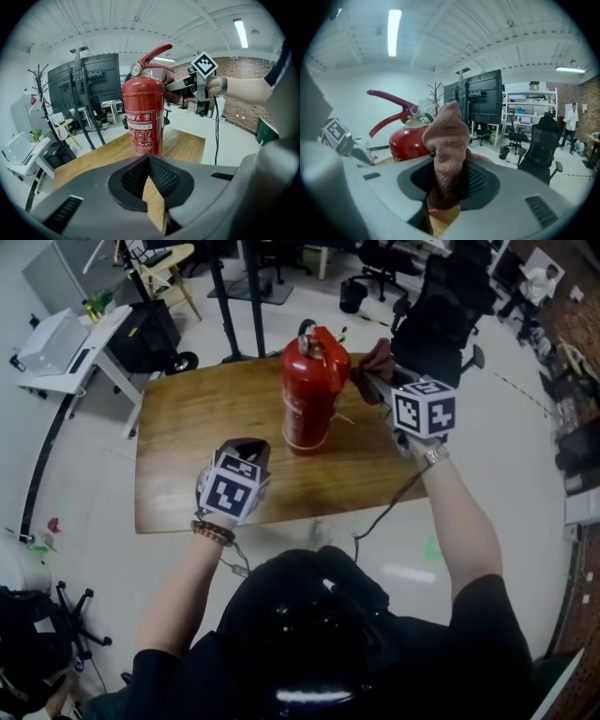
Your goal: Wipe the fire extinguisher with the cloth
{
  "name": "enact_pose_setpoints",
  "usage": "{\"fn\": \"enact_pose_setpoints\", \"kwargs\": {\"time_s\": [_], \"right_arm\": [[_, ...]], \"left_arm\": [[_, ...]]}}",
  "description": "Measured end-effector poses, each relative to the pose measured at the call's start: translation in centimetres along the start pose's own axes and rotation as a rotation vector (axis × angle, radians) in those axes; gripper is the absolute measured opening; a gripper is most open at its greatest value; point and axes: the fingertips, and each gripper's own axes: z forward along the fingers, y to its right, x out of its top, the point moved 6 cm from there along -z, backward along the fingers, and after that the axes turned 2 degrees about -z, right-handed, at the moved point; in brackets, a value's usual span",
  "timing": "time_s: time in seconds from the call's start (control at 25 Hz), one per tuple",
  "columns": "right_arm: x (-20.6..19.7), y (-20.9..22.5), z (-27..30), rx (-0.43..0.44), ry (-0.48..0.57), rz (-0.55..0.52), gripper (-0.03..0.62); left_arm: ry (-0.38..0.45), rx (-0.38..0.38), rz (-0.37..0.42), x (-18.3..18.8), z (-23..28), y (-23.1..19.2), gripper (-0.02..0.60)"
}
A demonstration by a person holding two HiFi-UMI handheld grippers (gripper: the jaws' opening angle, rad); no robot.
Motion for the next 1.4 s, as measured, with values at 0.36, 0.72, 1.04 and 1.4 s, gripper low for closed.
{"fn": "enact_pose_setpoints", "kwargs": {"time_s": [0.36, 0.72, 1.04, 1.4], "right_arm": [[4.8, 1.5, 0.7, 0.096, 0.083, -0.023, 0.137], [7.4, 2.0, 3.7, 0.366, 0.115, 0.007, 0.137], [6.5, 0.8, 6.1, 0.532, 0.090, -0.008, 0.129], [4.4, 2.2, 7.6, 0.561, 0.078, 0.067, 0.121]], "left_arm": [[0.015, 0.049, -0.035, 2.0, 1.4, -0.4, 0.000], [-0.005, 0.146, -0.148, 3.4, 4.1, -1.0, 0.000], [-0.035, 0.218, -0.218, 3.2, 5.4, -1.1, 0.000], [-0.070, 0.256, -0.250, 2.8, 6.2, -0.5, 0.000]]}}
